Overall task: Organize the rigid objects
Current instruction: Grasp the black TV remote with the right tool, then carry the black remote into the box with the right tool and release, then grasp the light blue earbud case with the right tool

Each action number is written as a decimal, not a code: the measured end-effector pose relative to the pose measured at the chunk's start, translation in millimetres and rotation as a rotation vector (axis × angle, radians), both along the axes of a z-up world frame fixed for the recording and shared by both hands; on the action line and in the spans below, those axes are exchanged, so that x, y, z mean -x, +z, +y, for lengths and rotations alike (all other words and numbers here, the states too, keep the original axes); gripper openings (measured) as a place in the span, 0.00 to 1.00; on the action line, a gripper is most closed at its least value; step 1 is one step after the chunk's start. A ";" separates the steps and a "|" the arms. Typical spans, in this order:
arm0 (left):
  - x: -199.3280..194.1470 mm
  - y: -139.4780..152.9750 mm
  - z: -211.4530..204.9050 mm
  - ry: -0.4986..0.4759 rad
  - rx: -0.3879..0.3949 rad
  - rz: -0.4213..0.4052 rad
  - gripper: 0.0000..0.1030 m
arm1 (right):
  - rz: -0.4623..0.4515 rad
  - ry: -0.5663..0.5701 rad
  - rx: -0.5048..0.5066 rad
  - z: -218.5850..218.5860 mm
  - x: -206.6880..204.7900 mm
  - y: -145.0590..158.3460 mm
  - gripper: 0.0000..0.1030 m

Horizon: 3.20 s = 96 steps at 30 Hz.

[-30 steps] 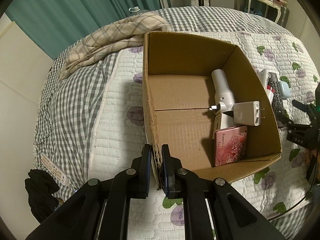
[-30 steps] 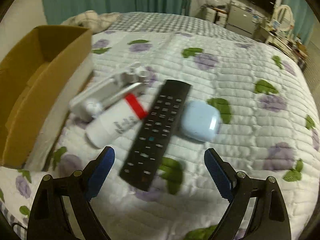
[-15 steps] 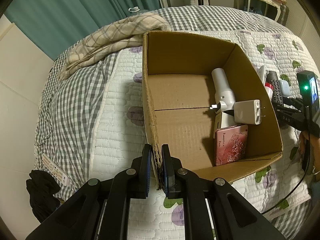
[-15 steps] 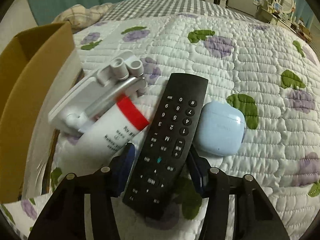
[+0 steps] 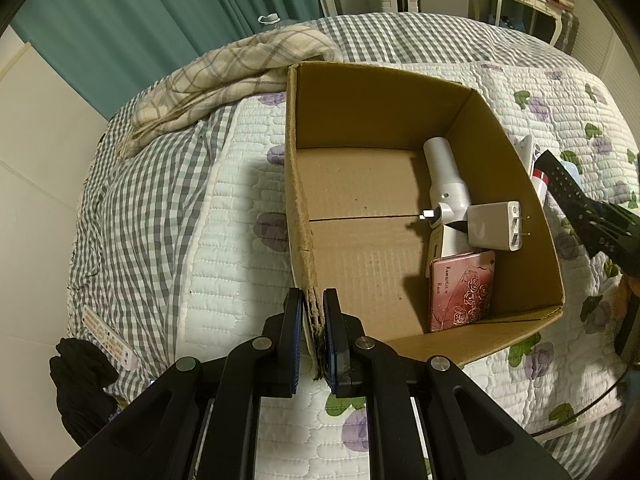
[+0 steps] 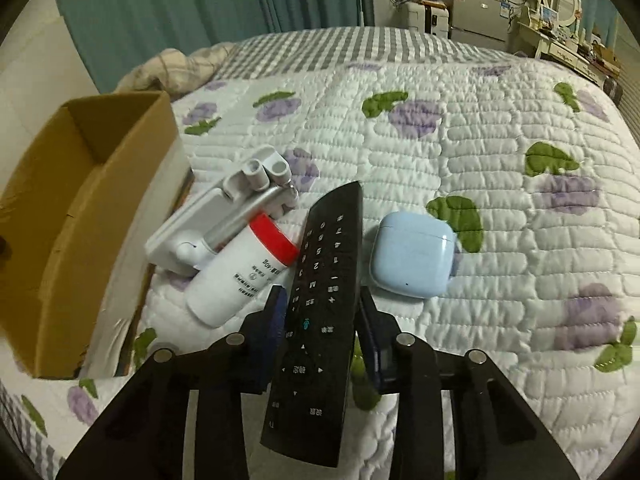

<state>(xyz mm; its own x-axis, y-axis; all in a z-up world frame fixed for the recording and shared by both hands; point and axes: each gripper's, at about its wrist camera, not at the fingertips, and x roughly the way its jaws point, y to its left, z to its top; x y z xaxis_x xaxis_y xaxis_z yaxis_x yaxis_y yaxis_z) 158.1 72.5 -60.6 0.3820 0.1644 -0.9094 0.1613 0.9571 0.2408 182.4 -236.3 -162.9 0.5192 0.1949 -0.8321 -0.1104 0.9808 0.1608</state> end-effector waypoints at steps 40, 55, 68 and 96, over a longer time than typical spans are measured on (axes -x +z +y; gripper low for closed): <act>-1.1 -0.7 3.2 0.001 0.024 -0.003 0.09 | -0.118 0.396 -0.026 197.5 -11.1 54.4 0.19; -1.9 -3.6 3.7 0.010 0.030 0.001 0.09 | -0.290 0.343 -0.074 106.9 14.3 142.0 0.76; 0.2 -2.6 2.0 0.017 0.035 0.001 0.09 | -0.266 0.092 0.203 -18.8 -3.0 125.7 0.91; -0.3 -1.2 2.8 0.016 0.037 0.004 0.09 | 0.017 0.154 0.242 -26.9 -38.3 -17.8 0.65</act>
<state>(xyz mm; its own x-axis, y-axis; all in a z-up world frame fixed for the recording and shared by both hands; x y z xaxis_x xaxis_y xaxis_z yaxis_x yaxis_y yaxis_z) 158.4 75.3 -61.8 0.3762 0.1371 -0.9164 0.1469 0.9677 0.2051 220.6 -263.2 -180.7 0.4847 0.0651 -0.8723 -0.2600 0.9629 -0.0725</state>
